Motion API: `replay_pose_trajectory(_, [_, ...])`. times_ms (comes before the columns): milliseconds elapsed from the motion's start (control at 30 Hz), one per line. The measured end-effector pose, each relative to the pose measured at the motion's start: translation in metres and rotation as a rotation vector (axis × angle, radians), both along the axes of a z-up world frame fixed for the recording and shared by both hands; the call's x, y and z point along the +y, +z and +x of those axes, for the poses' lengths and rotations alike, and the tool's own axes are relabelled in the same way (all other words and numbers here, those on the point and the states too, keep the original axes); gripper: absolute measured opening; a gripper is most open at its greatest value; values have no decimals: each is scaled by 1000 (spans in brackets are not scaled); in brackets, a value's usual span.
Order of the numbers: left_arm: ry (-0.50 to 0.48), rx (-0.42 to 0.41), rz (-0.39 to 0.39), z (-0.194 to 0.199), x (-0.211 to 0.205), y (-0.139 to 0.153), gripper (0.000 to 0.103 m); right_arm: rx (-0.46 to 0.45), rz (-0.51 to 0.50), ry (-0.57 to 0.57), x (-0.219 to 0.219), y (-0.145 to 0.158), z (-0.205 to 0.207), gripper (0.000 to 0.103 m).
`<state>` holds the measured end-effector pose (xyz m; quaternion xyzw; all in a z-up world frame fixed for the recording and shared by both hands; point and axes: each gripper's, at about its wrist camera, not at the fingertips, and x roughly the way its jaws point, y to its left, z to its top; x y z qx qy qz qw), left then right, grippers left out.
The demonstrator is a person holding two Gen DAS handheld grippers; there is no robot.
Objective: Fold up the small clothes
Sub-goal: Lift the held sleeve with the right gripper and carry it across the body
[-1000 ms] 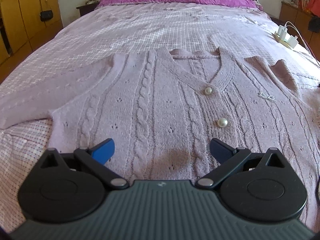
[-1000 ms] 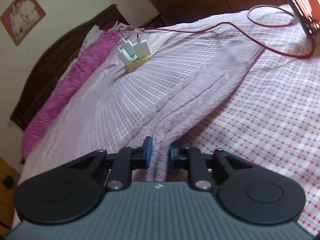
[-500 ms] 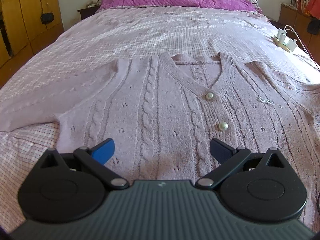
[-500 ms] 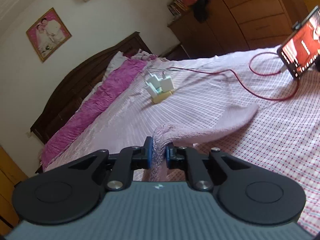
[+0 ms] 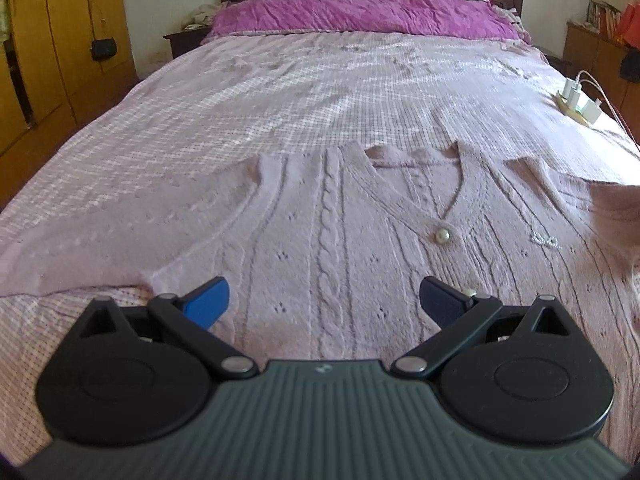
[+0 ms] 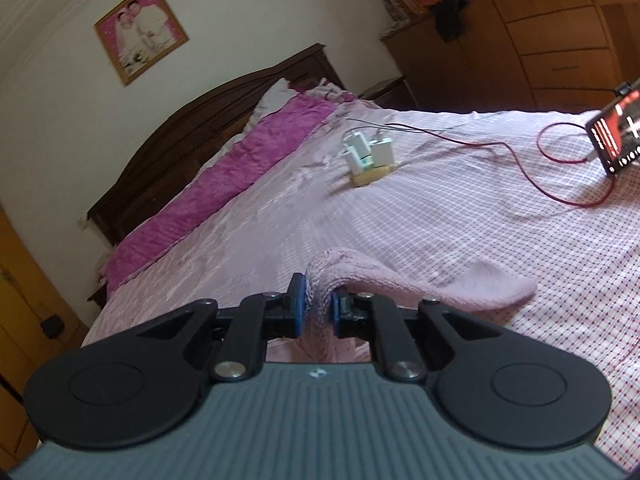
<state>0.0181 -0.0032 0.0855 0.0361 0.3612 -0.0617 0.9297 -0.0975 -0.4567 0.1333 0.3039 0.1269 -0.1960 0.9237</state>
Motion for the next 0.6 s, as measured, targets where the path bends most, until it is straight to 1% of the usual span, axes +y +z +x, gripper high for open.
replay_pose_trajectory(200, [17, -1, -12, 4, 10, 5, 103, 7, -59, 55, 33, 19, 1, 14])
replay_pose_trajectory(300, [21, 1, -3, 7, 13, 8, 103, 3, -58, 83, 48, 26, 4, 14])
replay_pose_trajectory(367, [24, 2, 2, 8, 16, 10, 103, 0, -60, 106, 58, 31, 7, 14])
replay_pose_trajectory(533, [31, -2, 6, 8, 22, 14, 103, 13, -118, 159, 92, 44, 20, 14])
replay_pose_trajectory(600, [37, -5, 4, 8, 26, 15, 103, 3, -115, 185, 105, 47, 26, 14])
